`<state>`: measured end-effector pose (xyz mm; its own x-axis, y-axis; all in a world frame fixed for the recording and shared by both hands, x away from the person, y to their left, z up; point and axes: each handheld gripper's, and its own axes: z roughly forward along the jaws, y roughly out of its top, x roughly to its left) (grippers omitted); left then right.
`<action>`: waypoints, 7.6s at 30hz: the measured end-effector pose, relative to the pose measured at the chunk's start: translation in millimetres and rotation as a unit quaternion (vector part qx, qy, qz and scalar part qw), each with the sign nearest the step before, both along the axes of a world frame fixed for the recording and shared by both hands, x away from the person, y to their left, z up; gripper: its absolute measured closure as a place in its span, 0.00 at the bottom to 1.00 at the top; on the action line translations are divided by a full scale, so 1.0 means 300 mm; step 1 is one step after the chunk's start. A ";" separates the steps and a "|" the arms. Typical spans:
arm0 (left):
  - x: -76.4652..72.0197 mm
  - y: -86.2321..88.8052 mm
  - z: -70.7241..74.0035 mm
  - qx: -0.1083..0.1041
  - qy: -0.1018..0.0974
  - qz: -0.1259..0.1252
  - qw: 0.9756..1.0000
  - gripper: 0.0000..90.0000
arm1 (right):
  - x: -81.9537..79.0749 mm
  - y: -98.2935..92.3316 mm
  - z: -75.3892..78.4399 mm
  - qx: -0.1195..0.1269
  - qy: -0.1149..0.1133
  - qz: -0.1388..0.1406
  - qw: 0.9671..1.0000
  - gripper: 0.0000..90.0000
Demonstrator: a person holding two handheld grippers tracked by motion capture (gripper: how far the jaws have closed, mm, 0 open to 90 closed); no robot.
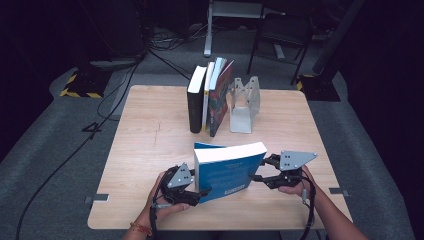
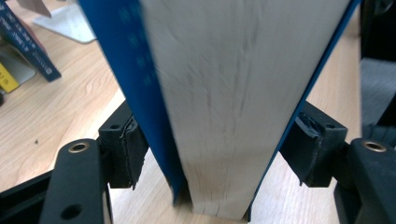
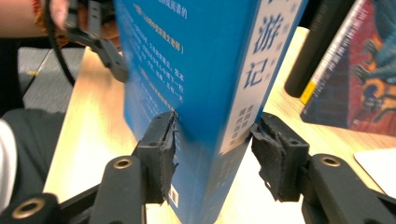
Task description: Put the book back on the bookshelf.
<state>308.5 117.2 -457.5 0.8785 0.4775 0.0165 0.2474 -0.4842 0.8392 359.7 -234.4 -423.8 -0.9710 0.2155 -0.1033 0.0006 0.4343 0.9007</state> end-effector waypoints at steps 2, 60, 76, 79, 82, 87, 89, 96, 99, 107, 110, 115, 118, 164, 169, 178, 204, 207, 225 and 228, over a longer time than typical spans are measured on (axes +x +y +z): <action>-0.004 0.001 -0.010 0.009 -0.004 -0.001 1.000 0.34 | -0.006 0.007 0.010 -0.003 -0.006 0.010 1.000 0.55; 0.008 0.170 -0.070 0.035 0.065 0.114 0.991 0.28 | -0.060 0.183 0.309 -0.062 0.049 -0.072 0.994 0.67; -0.015 0.322 -0.154 0.076 0.089 0.170 0.979 0.22 | -0.007 0.149 0.361 -0.076 0.072 -0.112 0.988 0.68; -0.016 0.317 -0.156 0.078 0.086 0.171 0.978 0.21 | 0.002 0.138 0.370 -0.078 0.074 -0.120 0.987 0.68; -0.017 0.313 -0.157 0.081 0.083 0.173 0.978 0.20 | 0.016 0.115 0.381 -0.080 0.073 -0.135 0.985 0.68; -0.018 0.312 -0.157 0.080 0.083 0.175 0.978 0.19 | 0.043 0.069 0.402 -0.087 0.067 -0.168 0.980 0.68; -0.017 0.312 -0.157 0.081 0.084 0.175 0.978 0.19 | 0.058 0.051 0.414 -0.091 0.065 -0.183 0.977 0.68; -0.012 0.305 -0.157 0.082 0.086 0.180 0.977 0.17 | 0.119 0.018 0.439 -0.099 0.061 -0.226 0.967 0.68; -0.012 0.305 -0.157 0.081 0.087 0.180 0.976 0.17 | 0.135 0.014 0.443 -0.102 0.056 -0.239 0.964 0.68; -0.013 0.305 -0.157 0.080 0.087 0.181 0.976 0.17 | 0.212 0.004 0.458 -0.095 0.064 -0.278 0.954 0.68; -0.012 0.304 -0.157 0.080 0.087 0.180 0.976 0.17 | 0.227 0.011 0.461 -0.093 0.061 -0.285 0.952 0.68; -0.011 0.304 -0.157 0.083 0.085 0.179 0.977 0.17 | 0.280 0.032 0.480 -0.077 0.059 -0.307 0.947 0.68; -0.011 0.304 -0.157 0.083 0.085 0.180 0.977 0.17 | 0.303 0.045 0.488 -0.073 0.052 -0.321 0.943 0.68; -0.009 0.302 -0.157 0.081 0.087 0.180 0.977 0.16 | 0.510 0.133 0.413 -0.028 0.036 -0.391 0.919 0.67; -0.009 0.301 -0.158 0.080 0.087 0.181 0.976 0.16 | 0.454 0.117 0.392 -0.030 0.029 -0.379 0.924 0.67; -0.009 0.301 -0.158 0.080 0.087 0.180 0.976 0.16 | 0.393 0.073 0.362 -0.028 0.032 -0.371 0.928 0.66; -0.010 0.301 -0.158 0.081 0.087 0.181 0.976 0.16 | 0.324 -0.012 0.345 -0.045 0.069 -0.351 0.933 0.64; -0.010 0.301 -0.158 0.081 0.087 0.181 0.976 0.16 | 0.336 -0.010 0.357 -0.051 0.082 -0.349 0.932 0.63; -0.009 0.301 -0.158 0.081 0.087 0.181 0.976 0.16 | 0.434 0.021 0.393 -0.096 0.121 -0.330 0.931 0.63; -0.010 0.300 -0.158 0.079 0.089 0.182 0.976 0.16 | 0.444 0.021 0.402 -0.102 0.114 -0.347 0.925 0.66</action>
<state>305.5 207.1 -504.9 0.6474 0.7619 -0.0212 0.5616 -0.4580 0.6891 493.0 -228.3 -303.3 -0.6081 0.7936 -0.0197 0.5237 0.4197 0.7414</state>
